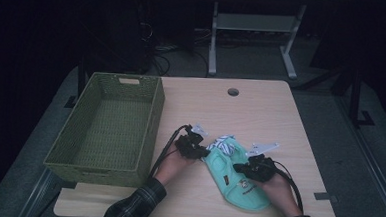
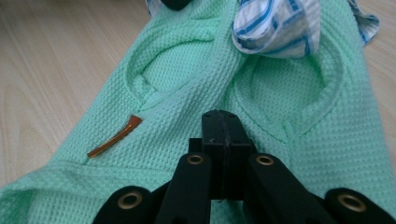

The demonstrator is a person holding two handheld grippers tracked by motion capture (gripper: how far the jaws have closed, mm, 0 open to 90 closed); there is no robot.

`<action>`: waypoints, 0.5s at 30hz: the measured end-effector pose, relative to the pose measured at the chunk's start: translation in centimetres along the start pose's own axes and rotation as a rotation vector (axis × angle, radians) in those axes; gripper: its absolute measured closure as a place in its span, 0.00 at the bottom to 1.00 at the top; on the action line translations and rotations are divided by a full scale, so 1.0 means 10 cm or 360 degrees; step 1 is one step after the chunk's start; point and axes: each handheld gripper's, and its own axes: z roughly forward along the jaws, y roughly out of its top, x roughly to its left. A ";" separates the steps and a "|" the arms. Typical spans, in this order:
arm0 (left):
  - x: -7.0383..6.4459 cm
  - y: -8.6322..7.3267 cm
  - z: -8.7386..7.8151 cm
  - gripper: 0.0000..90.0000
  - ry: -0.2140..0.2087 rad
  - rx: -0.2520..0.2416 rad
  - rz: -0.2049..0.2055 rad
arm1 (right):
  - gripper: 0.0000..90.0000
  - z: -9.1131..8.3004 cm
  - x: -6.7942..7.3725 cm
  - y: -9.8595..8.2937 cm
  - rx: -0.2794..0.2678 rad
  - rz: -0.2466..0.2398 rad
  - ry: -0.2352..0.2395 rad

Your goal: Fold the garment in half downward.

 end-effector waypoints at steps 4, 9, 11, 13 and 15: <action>0.00 0.04 -0.06 0.91 -0.0043 -0.0058 -0.0035 | 1.00 0.00 0.01 0.01 0.0005 -0.0001 -0.0010; -0.02 0.12 -0.17 0.92 -0.0065 -0.0152 -0.0021 | 1.00 0.01 0.00 0.04 0.0027 0.0022 -0.0003; -0.04 0.15 -0.21 0.92 -0.0068 -0.0179 -0.0018 | 1.00 0.02 0.01 0.06 0.0036 0.0009 -0.0017; -0.05 0.17 -0.26 0.92 -0.0072 -0.0210 -0.0013 | 1.00 0.04 0.02 0.08 0.0036 0.0004 -0.0027; -0.05 0.19 -0.30 0.92 -0.0094 -0.0237 -0.0022 | 1.00 0.06 0.03 0.10 0.0036 -0.0002 -0.0030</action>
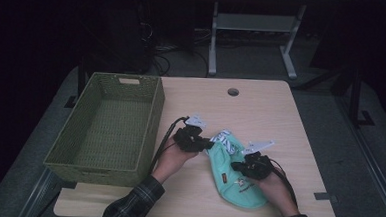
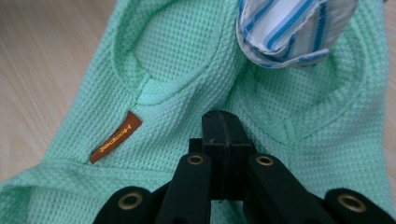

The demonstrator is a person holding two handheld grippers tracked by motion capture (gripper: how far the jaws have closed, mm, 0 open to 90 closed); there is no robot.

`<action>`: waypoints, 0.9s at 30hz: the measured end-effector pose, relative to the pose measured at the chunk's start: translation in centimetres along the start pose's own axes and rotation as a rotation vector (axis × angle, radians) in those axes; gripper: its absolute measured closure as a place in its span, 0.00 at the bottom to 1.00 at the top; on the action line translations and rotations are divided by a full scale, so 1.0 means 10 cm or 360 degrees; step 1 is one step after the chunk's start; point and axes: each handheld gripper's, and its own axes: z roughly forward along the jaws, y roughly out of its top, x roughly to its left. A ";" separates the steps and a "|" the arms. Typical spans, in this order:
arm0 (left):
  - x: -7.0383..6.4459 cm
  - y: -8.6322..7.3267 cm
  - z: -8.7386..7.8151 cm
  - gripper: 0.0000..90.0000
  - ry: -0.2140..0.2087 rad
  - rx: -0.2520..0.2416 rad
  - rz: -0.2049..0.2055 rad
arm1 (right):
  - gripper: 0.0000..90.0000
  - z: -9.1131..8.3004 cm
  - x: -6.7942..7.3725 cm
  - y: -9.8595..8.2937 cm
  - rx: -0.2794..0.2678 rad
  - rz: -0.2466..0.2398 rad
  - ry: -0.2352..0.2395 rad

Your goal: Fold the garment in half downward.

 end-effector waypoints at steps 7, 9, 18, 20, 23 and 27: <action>-0.02 0.07 -0.14 0.92 -0.0033 -0.0089 0.0002 | 1.00 0.12 0.03 0.14 0.0010 -0.0028 -0.0018; -0.03 0.08 -0.16 0.92 -0.0030 -0.0100 0.0004 | 1.00 0.16 0.03 0.18 -0.0009 -0.0027 -0.0020; 0.06 0.07 -0.25 0.92 0.0059 -0.0119 -0.0001 | 1.00 -0.02 0.01 0.19 -0.0063 -0.0030 -0.0041; 0.08 0.07 -0.28 0.92 0.0101 -0.0131 -0.0006 | 1.00 -0.08 0.00 0.15 -0.0068 -0.0028 -0.0046; 0.12 0.07 -0.33 0.92 0.0157 -0.0147 -0.0001 | 1.00 -0.17 -0.01 0.04 -0.0040 -0.0017 -0.0042; 0.15 0.06 -0.38 0.92 0.0196 -0.0146 -0.0006 | 1.00 -0.29 0.01 -0.13 -0.0031 -0.0001 -0.0038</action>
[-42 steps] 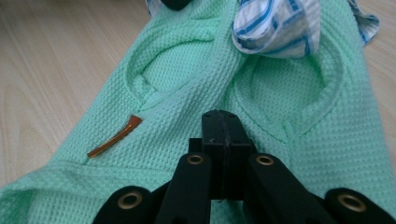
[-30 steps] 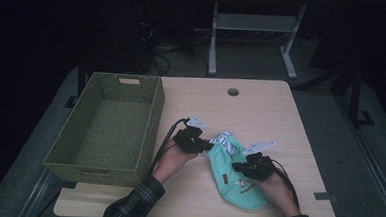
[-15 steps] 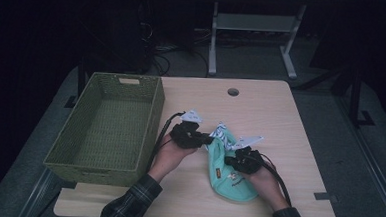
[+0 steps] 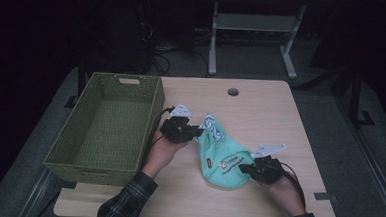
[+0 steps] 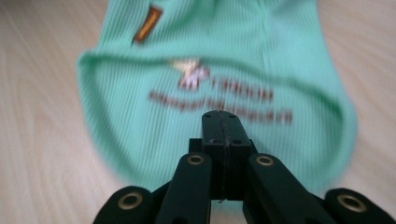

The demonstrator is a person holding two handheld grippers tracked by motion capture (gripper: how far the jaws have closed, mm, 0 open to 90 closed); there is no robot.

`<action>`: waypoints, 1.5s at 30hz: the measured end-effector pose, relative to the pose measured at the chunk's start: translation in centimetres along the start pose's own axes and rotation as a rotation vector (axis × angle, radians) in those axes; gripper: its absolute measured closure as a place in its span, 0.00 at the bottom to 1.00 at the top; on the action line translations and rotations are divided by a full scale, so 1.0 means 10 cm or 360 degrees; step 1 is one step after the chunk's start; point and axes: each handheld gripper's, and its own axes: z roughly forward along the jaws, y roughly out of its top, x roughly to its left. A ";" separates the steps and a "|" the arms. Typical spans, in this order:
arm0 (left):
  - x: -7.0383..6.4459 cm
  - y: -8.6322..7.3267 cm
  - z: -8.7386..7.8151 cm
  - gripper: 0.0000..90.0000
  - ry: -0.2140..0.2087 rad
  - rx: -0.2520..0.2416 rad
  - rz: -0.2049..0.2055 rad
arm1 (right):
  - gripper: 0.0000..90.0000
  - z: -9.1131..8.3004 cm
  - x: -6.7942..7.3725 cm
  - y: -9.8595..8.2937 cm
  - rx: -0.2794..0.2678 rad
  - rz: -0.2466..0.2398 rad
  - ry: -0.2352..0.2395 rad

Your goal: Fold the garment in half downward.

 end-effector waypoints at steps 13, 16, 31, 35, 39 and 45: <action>-0.04 0.02 0.00 0.92 -0.0090 -0.0025 0.0013 | 1.00 0.06 0.02 -0.10 0.0067 0.0019 0.0003; -0.08 0.04 0.00 0.92 -0.0145 -0.0049 0.0010 | 1.00 0.06 0.02 -0.10 0.0063 0.0002 -0.0008; -0.42 0.10 0.11 0.92 -0.0390 -0.0031 0.0097 | 1.00 0.07 0.04 -0.09 0.0071 0.0014 -0.0020; -0.51 0.10 0.16 0.92 -0.0437 -0.0008 0.0123 | 1.00 0.07 0.04 -0.09 0.0067 0.0023 -0.0025; -0.55 0.08 0.19 0.92 -0.0456 0.0026 0.0154 | 1.00 0.08 0.05 -0.09 0.0059 0.0029 -0.0009; -0.58 0.00 0.26 0.92 -0.0495 0.0070 0.0173 | 1.00 0.07 0.03 -0.10 0.0054 0.0017 -0.0013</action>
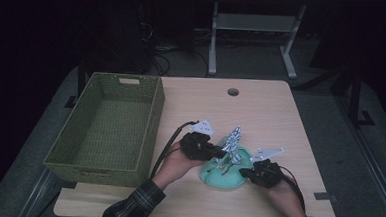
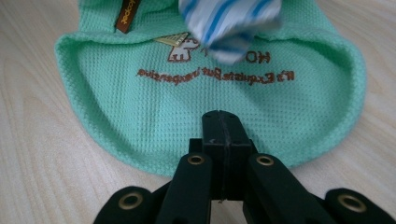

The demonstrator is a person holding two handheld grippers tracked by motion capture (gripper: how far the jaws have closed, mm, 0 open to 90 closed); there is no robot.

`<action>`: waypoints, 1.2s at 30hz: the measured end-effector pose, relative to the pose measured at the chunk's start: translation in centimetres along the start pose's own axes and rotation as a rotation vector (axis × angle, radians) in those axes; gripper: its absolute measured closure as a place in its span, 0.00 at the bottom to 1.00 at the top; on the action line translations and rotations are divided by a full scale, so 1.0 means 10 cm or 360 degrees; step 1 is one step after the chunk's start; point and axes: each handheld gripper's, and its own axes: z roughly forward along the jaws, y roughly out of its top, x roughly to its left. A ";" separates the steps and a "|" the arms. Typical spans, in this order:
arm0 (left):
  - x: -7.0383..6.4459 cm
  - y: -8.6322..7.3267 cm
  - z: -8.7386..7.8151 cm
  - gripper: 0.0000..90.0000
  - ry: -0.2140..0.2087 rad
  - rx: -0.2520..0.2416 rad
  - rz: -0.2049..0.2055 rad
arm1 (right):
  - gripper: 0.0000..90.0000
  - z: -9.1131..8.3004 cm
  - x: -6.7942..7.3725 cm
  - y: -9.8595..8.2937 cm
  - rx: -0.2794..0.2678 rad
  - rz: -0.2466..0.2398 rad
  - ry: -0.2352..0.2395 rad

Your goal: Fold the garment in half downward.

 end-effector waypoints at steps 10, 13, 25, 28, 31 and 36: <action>-0.04 -0.09 0.19 0.91 -0.0020 0.0095 0.0005 | 1.00 -0.15 -0.14 -0.04 -0.0067 0.0065 -0.0072; -0.04 -0.09 0.20 0.87 -0.0009 0.0091 0.0011 | 1.00 -0.20 -0.20 -0.06 -0.0091 0.0098 -0.0093; -0.02 0.06 0.05 0.67 -0.0031 -0.0051 -0.0031 | 1.00 -0.27 -0.32 -0.12 -0.0120 0.0138 -0.0132; 0.02 0.10 0.06 0.78 -0.0026 -0.0052 -0.0033 | 1.00 -0.28 -0.33 -0.12 -0.0121 0.0155 -0.0131; 0.07 0.12 0.10 0.91 -0.0032 -0.0031 -0.0033 | 1.00 -0.29 -0.33 -0.13 -0.0120 0.0138 -0.0133; 0.12 0.15 0.21 0.99 -0.0025 -0.0004 -0.0029 | 1.00 -0.32 -0.35 -0.16 -0.0128 0.0153 -0.0142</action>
